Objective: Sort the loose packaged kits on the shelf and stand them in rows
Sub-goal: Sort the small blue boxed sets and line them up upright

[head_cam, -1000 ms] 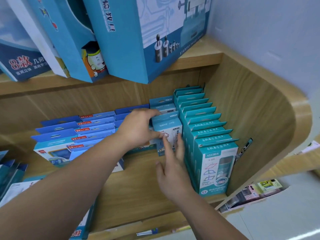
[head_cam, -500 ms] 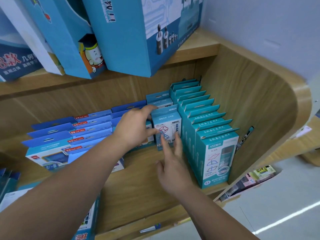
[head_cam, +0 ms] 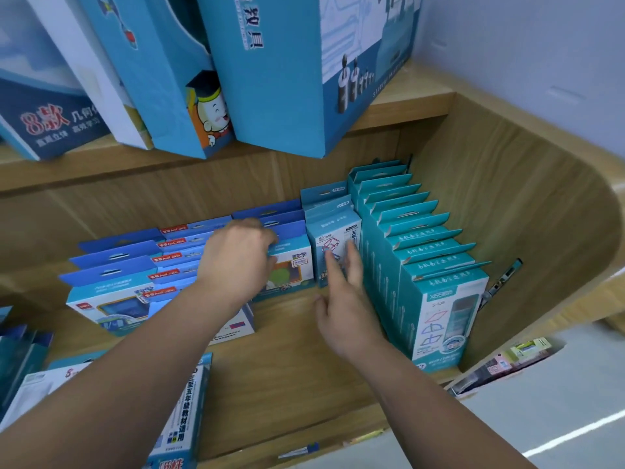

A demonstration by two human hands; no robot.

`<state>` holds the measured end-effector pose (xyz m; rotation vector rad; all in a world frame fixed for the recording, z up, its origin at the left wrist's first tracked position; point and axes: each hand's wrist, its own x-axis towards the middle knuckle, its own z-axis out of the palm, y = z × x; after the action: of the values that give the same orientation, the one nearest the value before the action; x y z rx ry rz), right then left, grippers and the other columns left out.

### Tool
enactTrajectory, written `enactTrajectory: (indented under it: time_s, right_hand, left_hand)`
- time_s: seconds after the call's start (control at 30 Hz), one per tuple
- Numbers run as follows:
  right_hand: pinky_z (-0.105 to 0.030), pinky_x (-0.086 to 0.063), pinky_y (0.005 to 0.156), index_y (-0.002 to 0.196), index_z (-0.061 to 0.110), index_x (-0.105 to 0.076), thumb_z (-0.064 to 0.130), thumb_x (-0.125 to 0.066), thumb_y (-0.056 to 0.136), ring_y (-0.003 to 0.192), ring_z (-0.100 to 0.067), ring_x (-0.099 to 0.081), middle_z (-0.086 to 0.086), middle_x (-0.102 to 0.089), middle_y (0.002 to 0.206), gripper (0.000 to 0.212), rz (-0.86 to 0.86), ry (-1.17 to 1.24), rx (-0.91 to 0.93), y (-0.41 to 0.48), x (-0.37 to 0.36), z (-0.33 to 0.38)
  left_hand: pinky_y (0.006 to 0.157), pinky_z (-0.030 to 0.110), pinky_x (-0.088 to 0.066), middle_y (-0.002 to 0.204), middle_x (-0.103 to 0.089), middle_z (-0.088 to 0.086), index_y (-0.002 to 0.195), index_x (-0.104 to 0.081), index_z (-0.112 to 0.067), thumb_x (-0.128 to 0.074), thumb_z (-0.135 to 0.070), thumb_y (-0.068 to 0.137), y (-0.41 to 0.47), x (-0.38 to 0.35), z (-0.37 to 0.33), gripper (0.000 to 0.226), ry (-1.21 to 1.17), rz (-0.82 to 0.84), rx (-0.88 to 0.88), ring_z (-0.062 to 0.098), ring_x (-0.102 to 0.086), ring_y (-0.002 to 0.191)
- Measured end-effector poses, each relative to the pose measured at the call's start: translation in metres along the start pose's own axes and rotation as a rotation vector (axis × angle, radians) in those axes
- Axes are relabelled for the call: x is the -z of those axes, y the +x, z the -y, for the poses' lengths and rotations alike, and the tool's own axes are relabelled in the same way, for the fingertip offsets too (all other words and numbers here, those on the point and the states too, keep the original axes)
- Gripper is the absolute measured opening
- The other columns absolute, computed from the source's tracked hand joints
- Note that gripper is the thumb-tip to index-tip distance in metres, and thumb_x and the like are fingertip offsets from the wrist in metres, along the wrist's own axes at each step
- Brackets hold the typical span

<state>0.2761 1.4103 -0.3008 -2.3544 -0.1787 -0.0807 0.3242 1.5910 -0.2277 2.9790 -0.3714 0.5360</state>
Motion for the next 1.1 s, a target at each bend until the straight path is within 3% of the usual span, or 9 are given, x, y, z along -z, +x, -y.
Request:
enactTrajectory:
  time_s: [0.07,0.2,0.3,0.5,0.63,0.73,0.83,0.97,1.1]
  right_hand:
    - [-0.039,-0.046,0.107,0.16,0.022,-0.016,0.017,-0.056,0.096,0.144,-0.023,-0.036,0.018,0.034,0.159,0.075,-0.041,-0.054,0.069,0.001,0.0,0.001]
    - [-0.044,-0.021,0.124,0.16,0.023,-0.007,0.015,-0.052,0.097,0.155,-0.019,0.012,0.011,0.032,0.162,0.078,-0.061,-0.228,0.139,0.004,-0.003,-0.005]
    - [-0.045,-0.017,0.124,0.16,0.024,-0.005,0.009,-0.052,0.093,0.154,-0.022,0.018,0.007,0.024,0.166,0.083,-0.063,-0.329,0.223,0.005,-0.001,-0.003]
    - [-0.045,-0.017,0.124,0.16,0.017,-0.016,0.001,-0.05,0.088,0.155,-0.026,0.009,0.003,0.008,0.169,0.08,-0.036,-0.456,0.248,0.016,0.005,0.007]
    - [-0.044,-0.021,0.12,0.161,0.02,-0.011,-0.001,-0.048,0.088,0.155,-0.025,-0.002,0.002,-0.001,0.169,0.084,-0.057,-0.44,0.218,0.019,0.013,0.018]
    - [-0.046,-0.025,0.118,0.155,0.015,-0.03,0.002,-0.043,0.087,0.152,-0.028,-0.017,-0.006,-0.023,0.165,0.071,-0.146,-0.487,0.219,0.03,0.022,0.024]
    - [-0.049,-0.019,0.123,0.146,0.015,-0.045,0.004,-0.039,0.084,0.15,-0.035,-0.023,-0.014,-0.037,0.157,0.063,-0.163,-0.541,0.231,0.04,0.025,0.024]
    - [-0.052,-0.039,0.11,0.135,0.014,-0.056,0.009,-0.037,0.085,0.128,-0.04,-0.049,-0.018,-0.056,0.135,0.054,-0.268,-0.595,0.2,0.038,0.02,0.02]
    - [-0.05,-0.045,0.102,0.135,0.014,-0.061,0.014,-0.026,0.084,0.119,-0.038,-0.054,-0.017,-0.059,0.128,0.061,-0.314,-0.626,0.173,0.046,0.015,0.022]
  left_hand:
    - [0.068,0.036,-0.05,0.095,-0.068,0.008,0.094,-0.077,-0.014,-0.073,-0.022,0.081,-0.003,0.001,0.003,0.015,0.013,0.039,0.021,0.032,-0.064,0.089]
    - [0.063,0.036,-0.05,0.088,-0.066,0.005,0.087,-0.076,-0.016,-0.068,-0.024,0.086,-0.005,0.001,0.003,0.012,0.006,0.051,0.028,0.029,-0.062,0.085]
    - [0.059,0.033,-0.046,0.084,-0.064,0.004,0.081,-0.074,-0.014,-0.068,-0.02,0.086,-0.007,0.003,0.002,0.009,-0.003,0.061,0.027,0.028,-0.061,0.08]
    - [0.062,0.038,-0.052,0.084,-0.066,0.004,0.079,-0.072,-0.014,-0.062,-0.016,0.088,-0.008,0.007,0.003,0.013,-0.017,0.074,0.044,0.029,-0.062,0.08]
    - [0.063,0.038,-0.052,0.086,-0.066,0.005,0.081,-0.072,-0.014,-0.063,-0.015,0.088,-0.008,0.009,0.004,0.012,-0.047,0.081,0.032,0.028,-0.062,0.081]
    - [0.064,0.036,-0.051,0.088,-0.066,0.003,0.082,-0.073,-0.016,-0.062,-0.016,0.088,-0.007,0.011,0.007,0.012,-0.071,0.097,0.022,0.027,-0.062,0.083]
    - [0.064,0.037,-0.052,0.088,-0.066,0.002,0.082,-0.073,-0.017,-0.063,-0.016,0.088,-0.007,0.012,0.01,0.012,-0.09,0.105,0.009,0.026,-0.062,0.083]
    - [0.061,0.037,-0.051,0.084,-0.066,0.004,0.079,-0.073,-0.014,-0.064,-0.012,0.087,-0.012,0.009,0.016,0.012,-0.098,0.087,-0.011,0.028,-0.061,0.08]
    - [0.06,0.038,-0.052,0.081,-0.064,0.003,0.076,-0.071,-0.015,-0.066,-0.012,0.085,-0.013,0.007,0.021,0.011,-0.096,0.07,-0.026,0.027,-0.06,0.079]
